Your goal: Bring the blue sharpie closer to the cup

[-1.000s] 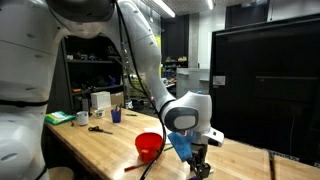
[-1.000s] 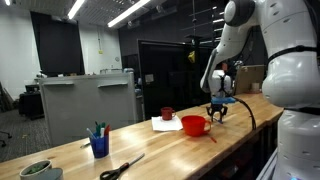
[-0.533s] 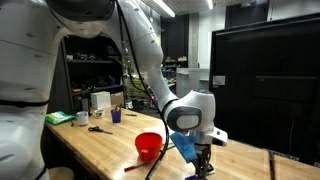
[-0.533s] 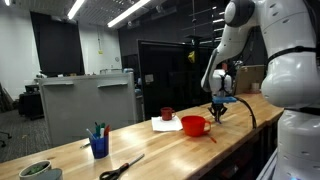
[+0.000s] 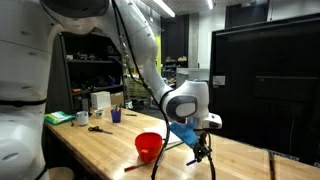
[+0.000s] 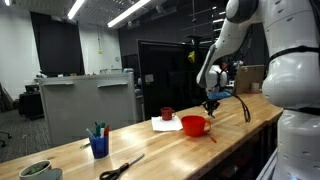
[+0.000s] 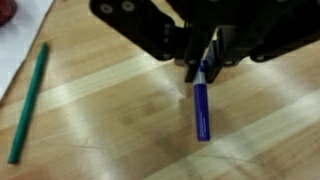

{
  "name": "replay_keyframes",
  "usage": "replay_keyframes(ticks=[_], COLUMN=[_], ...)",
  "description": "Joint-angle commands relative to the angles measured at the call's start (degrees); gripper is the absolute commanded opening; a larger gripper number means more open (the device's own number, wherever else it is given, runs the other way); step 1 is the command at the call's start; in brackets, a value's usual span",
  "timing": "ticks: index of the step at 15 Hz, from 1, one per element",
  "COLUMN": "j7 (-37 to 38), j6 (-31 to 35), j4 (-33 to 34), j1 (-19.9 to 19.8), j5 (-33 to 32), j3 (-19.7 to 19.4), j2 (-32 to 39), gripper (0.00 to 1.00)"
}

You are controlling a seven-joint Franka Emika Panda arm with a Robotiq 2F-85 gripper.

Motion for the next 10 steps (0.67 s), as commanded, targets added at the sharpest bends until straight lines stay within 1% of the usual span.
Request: replay_keyframes(ticks=[1, 4, 7, 10], j7=[-3.56, -8.09, -11.08, -11.85], j6=[-2.69, -6.93, -12.95, -17.89], j4=[-3.47, -4.63, -5.79, -8.17], j1=[2.62, 5.91, 10.9, 16.38], j5=[-3.02, -0.66, 0.93, -0.01], j3=[1.68, 4.21, 6.0, 8.39], j2=[-10.65, -18.27, -25.7, -32.26], gripper=[0.03, 0.03, 0.03, 0.03])
